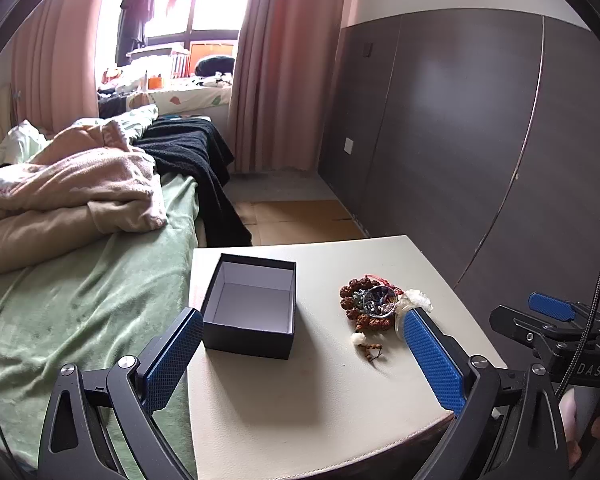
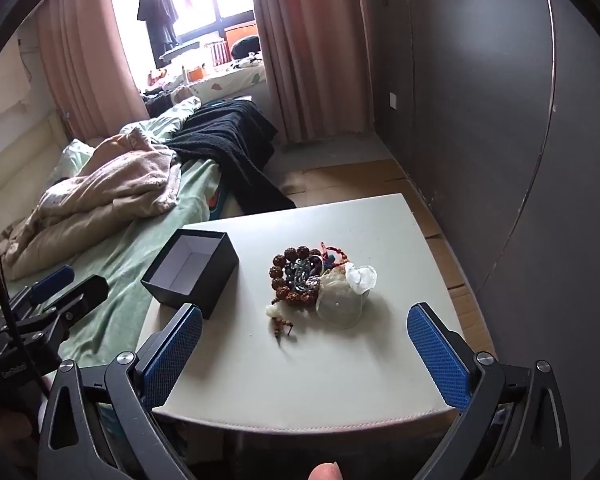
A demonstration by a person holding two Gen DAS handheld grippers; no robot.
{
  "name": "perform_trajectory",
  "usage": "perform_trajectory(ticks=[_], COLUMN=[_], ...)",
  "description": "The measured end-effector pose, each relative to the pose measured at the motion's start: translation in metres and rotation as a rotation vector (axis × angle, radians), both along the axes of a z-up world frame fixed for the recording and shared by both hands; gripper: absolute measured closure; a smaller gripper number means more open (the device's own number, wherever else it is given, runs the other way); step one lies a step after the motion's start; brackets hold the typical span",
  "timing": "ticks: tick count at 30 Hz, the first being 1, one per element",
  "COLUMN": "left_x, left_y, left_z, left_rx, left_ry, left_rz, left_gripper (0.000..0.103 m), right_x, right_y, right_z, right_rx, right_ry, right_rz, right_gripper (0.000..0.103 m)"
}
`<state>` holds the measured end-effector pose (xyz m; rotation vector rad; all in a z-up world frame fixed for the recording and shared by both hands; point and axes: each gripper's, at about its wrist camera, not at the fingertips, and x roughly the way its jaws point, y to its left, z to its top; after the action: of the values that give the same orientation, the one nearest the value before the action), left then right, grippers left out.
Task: Organize jewelry
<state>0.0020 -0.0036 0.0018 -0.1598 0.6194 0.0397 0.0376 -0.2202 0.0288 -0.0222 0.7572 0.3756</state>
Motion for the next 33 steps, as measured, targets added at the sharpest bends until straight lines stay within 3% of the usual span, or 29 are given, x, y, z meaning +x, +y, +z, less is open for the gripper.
perform_trajectory(ticks=[33], left_x=[-0.0010], left_y=[-0.0016], left_z=[0.0006], left_rx=[0.001], left_ry=[-0.003], left_rz=[-0.001], left_gripper=[0.003], right_x=[-0.0032], right_y=[-0.0027], right_z=[0.0030], right_rx=[0.002], right_ry=[-0.003], right_rz=[-0.016], right_gripper=[0.000])
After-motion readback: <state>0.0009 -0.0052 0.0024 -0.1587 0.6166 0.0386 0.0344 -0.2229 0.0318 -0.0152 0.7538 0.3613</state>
